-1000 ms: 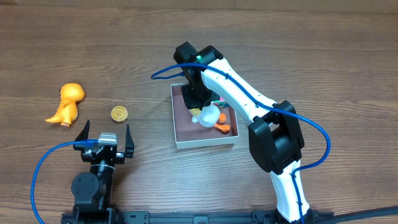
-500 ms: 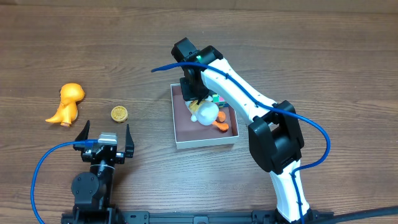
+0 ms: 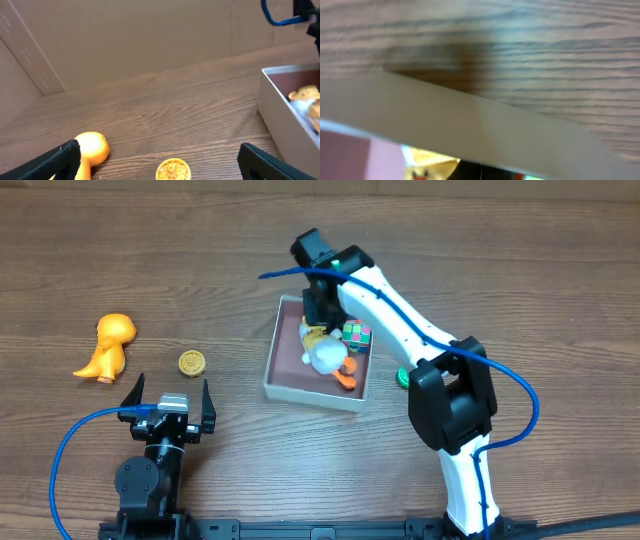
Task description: Pack container
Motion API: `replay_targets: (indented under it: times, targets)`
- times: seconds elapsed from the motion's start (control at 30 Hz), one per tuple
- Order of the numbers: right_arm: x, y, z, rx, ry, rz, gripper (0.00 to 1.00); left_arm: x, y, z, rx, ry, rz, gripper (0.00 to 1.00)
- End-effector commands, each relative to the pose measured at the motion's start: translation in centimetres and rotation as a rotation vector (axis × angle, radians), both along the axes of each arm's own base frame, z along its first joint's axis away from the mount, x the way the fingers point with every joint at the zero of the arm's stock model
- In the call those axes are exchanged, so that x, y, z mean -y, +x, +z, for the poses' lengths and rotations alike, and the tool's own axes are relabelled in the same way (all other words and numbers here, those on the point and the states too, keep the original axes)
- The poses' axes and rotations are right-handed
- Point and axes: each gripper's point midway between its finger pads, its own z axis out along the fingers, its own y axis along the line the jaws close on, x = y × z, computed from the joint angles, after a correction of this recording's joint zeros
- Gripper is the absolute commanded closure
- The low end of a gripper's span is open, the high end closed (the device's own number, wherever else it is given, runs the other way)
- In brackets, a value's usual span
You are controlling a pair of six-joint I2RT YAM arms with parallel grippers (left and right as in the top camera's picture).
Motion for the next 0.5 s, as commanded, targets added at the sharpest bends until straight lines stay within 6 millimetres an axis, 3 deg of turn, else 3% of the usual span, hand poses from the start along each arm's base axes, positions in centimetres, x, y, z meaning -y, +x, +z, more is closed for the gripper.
replay_targets:
  times: [0.0, 0.17, 0.47]
  targets:
    - [2.0, 1.3, -0.2, 0.015, -0.010, -0.073, 0.96, -0.4, 0.0, -0.2, -0.002, -0.010, 0.020, 0.00]
    - [2.3, 1.5, -0.2, 0.013, -0.003, -0.070, 0.96, -0.4, 0.0, -0.2, -0.002, -0.010, 0.020, 0.00]
    - [-1.1, 0.7, -0.1, -0.008, 0.092, 0.085, 0.96, -0.4, 0.0, -0.2, -0.002, -0.010, 0.020, 0.00]
